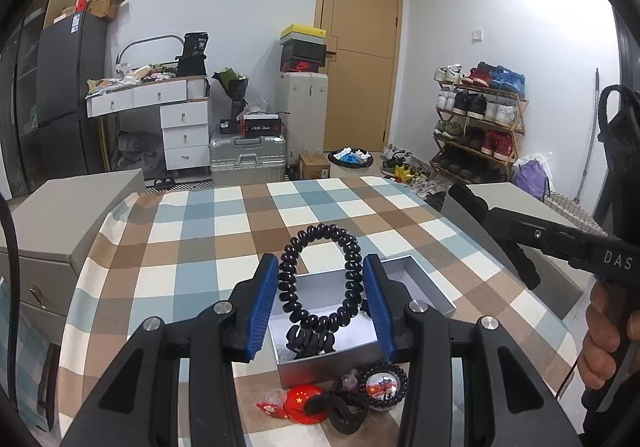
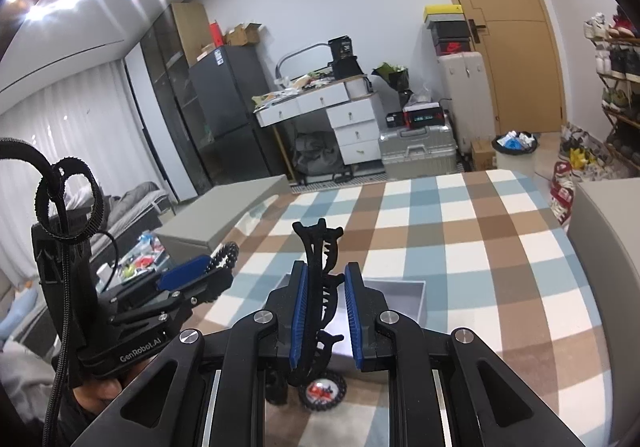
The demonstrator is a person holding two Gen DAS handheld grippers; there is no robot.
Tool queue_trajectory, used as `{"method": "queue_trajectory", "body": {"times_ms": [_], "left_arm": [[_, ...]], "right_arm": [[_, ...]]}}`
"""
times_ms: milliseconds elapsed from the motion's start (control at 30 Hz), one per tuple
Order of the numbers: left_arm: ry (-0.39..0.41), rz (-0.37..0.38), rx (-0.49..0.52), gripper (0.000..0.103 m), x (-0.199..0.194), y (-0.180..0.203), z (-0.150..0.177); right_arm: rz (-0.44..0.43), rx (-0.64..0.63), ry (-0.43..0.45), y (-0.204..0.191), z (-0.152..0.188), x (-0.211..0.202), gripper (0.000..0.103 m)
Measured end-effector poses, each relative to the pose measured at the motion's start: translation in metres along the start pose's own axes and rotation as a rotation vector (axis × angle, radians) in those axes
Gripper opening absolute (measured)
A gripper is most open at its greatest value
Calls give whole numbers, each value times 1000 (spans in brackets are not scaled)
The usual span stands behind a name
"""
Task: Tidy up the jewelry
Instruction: 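Hang the bracelet on the hand-shaped stand with left gripper while right gripper releases the branch stand in the box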
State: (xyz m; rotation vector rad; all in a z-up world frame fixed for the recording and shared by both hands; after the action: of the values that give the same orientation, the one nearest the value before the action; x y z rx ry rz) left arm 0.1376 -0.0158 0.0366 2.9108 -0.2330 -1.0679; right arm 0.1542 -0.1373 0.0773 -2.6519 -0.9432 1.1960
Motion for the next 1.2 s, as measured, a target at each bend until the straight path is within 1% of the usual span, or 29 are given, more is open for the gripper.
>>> {"method": "queue_trajectory", "body": {"times_ms": [100, 200, 267, 400, 467, 533, 633, 800, 1100, 1200], "left_arm": [[-12, -18, 11, 38, 6, -2, 3], [-30, -18, -5, 38, 13, -6, 6], [-36, -19, -13, 38, 16, -6, 7], [-43, -19, -14, 38, 21, -5, 11], [-49, -17, -17, 38, 25, -4, 13], [-45, -2, -22, 38, 28, -3, 15], [-45, -1, -32, 38, 32, -4, 17], [-62, -6, -40, 38, 39, -4, 21], [-92, -10, -14, 38, 45, 3, 28], [-96, -10, -8, 38, 47, 5, 29]], "right_arm": [[-11, 23, 0, 8, 1, 9, 18], [-24, 57, -41, 16, 5, 24, 18], [-17, 62, -63, 19, 9, 32, 18], [-16, 87, -79, 26, 13, 41, 18], [-15, 102, -77, 29, 15, 43, 18], [-19, 131, -46, 34, 14, 42, 18], [-13, 161, -35, 41, 14, 47, 18], [-8, 170, -60, 43, 19, 61, 18], [10, 183, -78, 47, 25, 72, 18], [11, 204, -77, 50, 25, 73, 21]]}}
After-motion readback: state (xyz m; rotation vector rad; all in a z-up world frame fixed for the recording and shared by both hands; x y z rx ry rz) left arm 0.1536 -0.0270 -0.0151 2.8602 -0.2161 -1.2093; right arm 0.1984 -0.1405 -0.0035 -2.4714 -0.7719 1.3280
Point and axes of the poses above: each gripper's, at about its wrist camera, not at the fingertips, and x roughly the way its jaws point, y to its right, z to its underside, the point moved 7 cm from there along x, roughly the way its jaws point, and after that the axes turned 13 degrees about -y, right-handed, at the moved point
